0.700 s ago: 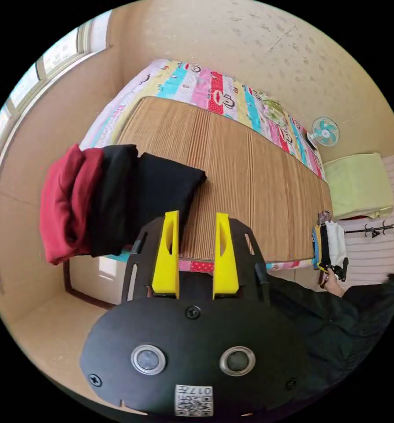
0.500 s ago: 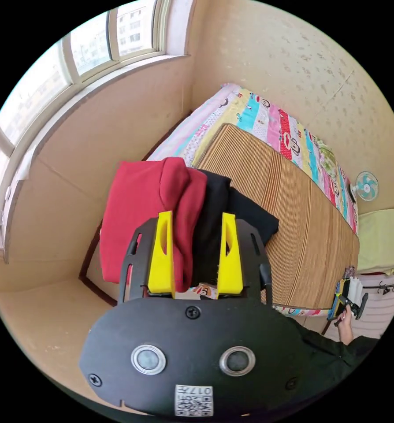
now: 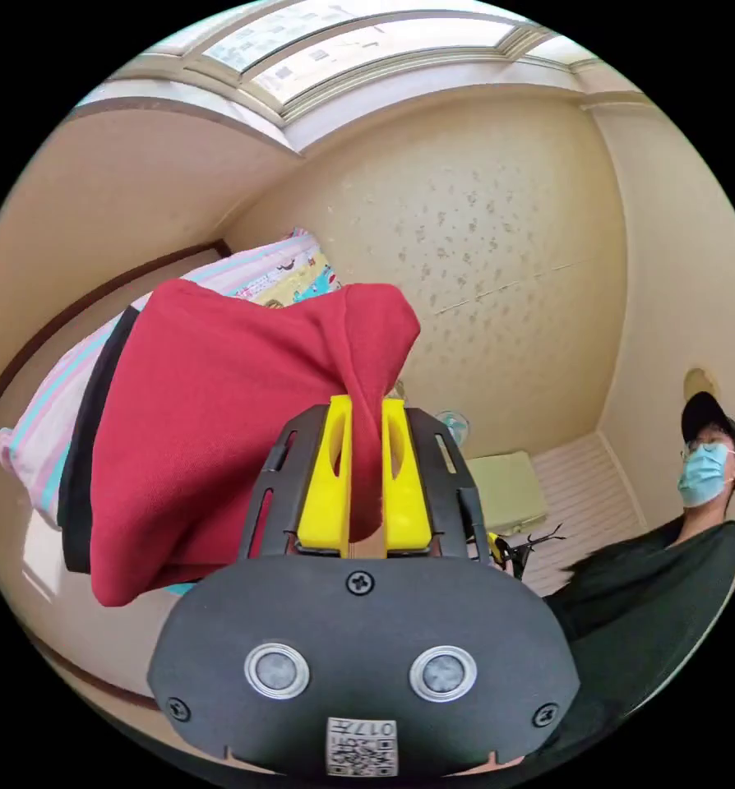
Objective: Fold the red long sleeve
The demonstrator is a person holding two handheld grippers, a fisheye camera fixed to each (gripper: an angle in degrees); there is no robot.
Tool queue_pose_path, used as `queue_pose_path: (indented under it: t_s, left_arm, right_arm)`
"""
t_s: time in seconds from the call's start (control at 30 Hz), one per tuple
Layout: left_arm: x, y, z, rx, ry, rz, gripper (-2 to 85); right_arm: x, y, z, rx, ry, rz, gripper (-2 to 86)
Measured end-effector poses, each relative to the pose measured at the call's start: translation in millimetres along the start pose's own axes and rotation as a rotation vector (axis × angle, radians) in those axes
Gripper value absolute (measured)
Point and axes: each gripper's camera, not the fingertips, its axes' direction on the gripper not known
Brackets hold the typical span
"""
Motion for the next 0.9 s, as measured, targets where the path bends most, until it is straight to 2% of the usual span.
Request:
queue_pose_path:
  t_s: [0.07,0.1,0.17,0.2,0.27,0.37,0.43,0.53,0.57,0.63,0.7,0.73,0.77,0.8,0.9]
  left_arm:
    - [96.6,31.3,-17.1,-0.002,0.240,0.250,5.5]
    - [118.9,38.2,-17.5,-0.010,0.307,0.309,5.4]
    - [196.5,62.2,-5.6,-0.055,0.615,0.509,5.2]
    - [213.7,67.4,0.2,-0.079,0.700,0.554,5.2]
    - [289.7,94.2,29.7,-0.196,1.026,0.738,5.2]
    - [371.1,139.4,77.5,-0.367,1.239,0.846,5.2]
    - [403.4,176.1,113.4,-0.453,1.278,0.828,5.3]
    - [439.3,252.0,171.7,-0.614,1.336,0.769,5.3]
    - [450.1,282.3,184.8,-0.660,1.320,0.773,5.3]
    - [461.0,318.5,190.5,-0.701,1.233,0.799,5.5]
    - [470.7,350.0,190.3,-0.771,1.033,0.835,6.0]
    - [477.8,370.8,193.0,-0.836,0.828,0.851,6.4]
    - [483.6,390.5,197.9,-0.897,0.642,0.863,6.8]
    - [486.2,399.8,200.5,-0.926,0.570,0.868,7.0]
    - [495.3,429.5,216.3,-0.962,0.432,0.804,9.3]
  right_arm:
    - [-22.4,-3.6,0.7,-0.018,-0.040,-0.111,1.4]
    - [-37.5,-7.8,3.8,-0.036,-0.048,-0.169,2.0]
    - [-58.7,-19.1,11.6,-0.074,-0.097,-0.236,4.1]
    - [-73.5,-29.3,17.1,-0.096,-0.147,-0.271,7.1]
    - [-100.8,-44.9,22.7,-0.115,-0.241,-0.343,11.5]
    - [-149.6,-61.7,28.2,-0.144,-0.390,-0.483,17.1]
    - [-167.3,-62.6,39.5,-0.197,-0.452,-0.531,19.7]
    - [-172.2,-43.8,88.3,-0.471,-0.586,-0.479,21.2]
    - [-169.1,-28.5,93.1,-0.496,-0.661,-0.473,14.7]
    - [-156.5,-10.5,69.5,-0.353,-0.721,-0.438,7.7]
    - [-141.9,-1.4,11.8,-0.114,-0.611,-0.389,4.9]
    - [-143.2,0.3,-3.9,-0.065,-0.578,-0.404,4.8]
    - [-155.5,2.5,-24.8,-0.044,-0.427,-0.440,4.6]
    - [-175.8,7.8,-38.3,-0.030,-0.268,-0.501,4.5]
    - [-214.2,19.1,-52.7,0.003,-0.166,-0.601,4.6]
